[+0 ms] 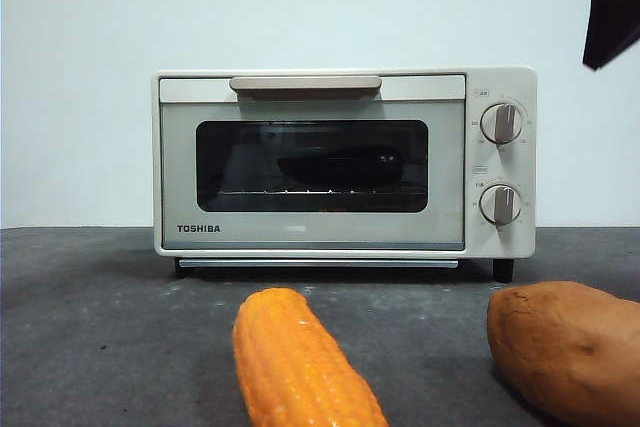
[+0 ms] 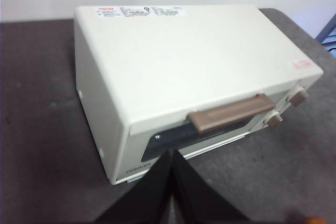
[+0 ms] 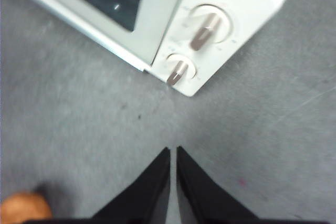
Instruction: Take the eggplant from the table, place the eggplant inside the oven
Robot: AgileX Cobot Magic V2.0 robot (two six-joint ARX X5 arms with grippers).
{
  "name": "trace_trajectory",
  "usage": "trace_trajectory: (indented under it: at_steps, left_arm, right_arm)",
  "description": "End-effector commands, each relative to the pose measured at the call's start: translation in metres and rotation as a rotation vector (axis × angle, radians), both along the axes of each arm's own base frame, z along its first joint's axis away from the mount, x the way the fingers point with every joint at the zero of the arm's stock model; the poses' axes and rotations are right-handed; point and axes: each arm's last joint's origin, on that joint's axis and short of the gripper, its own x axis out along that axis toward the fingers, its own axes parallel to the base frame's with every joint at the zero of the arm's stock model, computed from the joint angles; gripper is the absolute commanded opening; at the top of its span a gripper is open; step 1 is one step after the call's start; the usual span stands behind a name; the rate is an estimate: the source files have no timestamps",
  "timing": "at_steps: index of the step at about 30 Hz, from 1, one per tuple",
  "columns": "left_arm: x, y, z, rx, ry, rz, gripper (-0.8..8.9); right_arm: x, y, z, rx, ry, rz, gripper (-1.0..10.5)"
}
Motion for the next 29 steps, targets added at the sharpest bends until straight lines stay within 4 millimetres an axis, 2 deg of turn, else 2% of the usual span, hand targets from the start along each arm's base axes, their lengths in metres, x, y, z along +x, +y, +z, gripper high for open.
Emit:
trace_trajectory:
  at_steps: [1, 5, 9, 13, 16, 29]
  left_arm:
    - [-0.011, -0.003, -0.018, 0.034, -0.018, 0.02, 0.06]
    - [-0.028, -0.001, -0.057, 0.035, -0.023, 0.095, 0.06]
    - [-0.042, 0.003, -0.101, 0.016, -0.013, 0.168, 0.06]
    - [-0.051, 0.006, -0.129, -0.016, -0.001, 0.221, 0.06]
    - [-0.054, 0.006, -0.136, -0.027, 0.05, 0.232, 0.06]
    - [-0.052, 0.006, -0.137, -0.024, 0.054, 0.232, 0.06]
  right_arm:
    - [0.008, -0.008, -0.006, 0.12, -0.019, 0.003, 0.0]
    - [0.012, -0.025, -0.021, 0.229, -0.072, -0.086, 0.0]
    - [0.007, -0.037, -0.041, 0.278, -0.152, -0.143, 0.0]
    - [0.001, -0.04, -0.056, 0.314, -0.242, -0.137, 0.0]
    - [-0.001, -0.04, -0.059, 0.317, -0.248, -0.135, 0.0]
    - [-0.001, -0.04, -0.059, 0.305, -0.254, -0.128, 0.0]
